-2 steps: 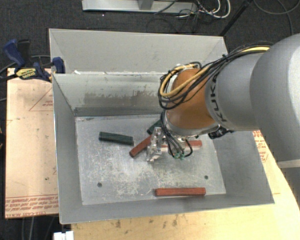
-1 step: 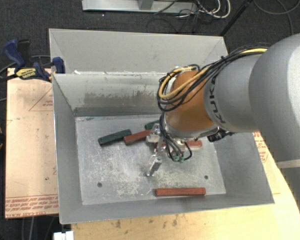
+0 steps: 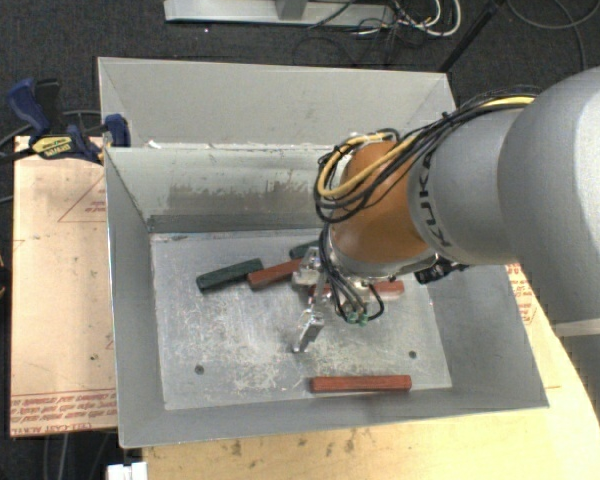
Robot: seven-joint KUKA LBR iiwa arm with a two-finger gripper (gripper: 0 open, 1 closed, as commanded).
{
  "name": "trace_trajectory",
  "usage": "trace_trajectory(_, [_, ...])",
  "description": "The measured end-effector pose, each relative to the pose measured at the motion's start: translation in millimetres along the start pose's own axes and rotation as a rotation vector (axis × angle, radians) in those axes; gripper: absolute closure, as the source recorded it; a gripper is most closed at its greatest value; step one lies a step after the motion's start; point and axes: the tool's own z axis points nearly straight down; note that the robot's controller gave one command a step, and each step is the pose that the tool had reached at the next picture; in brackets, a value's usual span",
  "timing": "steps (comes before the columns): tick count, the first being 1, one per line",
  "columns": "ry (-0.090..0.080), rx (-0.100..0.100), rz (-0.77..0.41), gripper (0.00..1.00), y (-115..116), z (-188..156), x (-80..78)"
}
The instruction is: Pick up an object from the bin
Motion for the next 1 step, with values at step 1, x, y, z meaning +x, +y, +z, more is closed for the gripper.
trace_trajectory(1, [0.011,0.001,-0.046,0.0,-15.5,-12.7,-43.3])
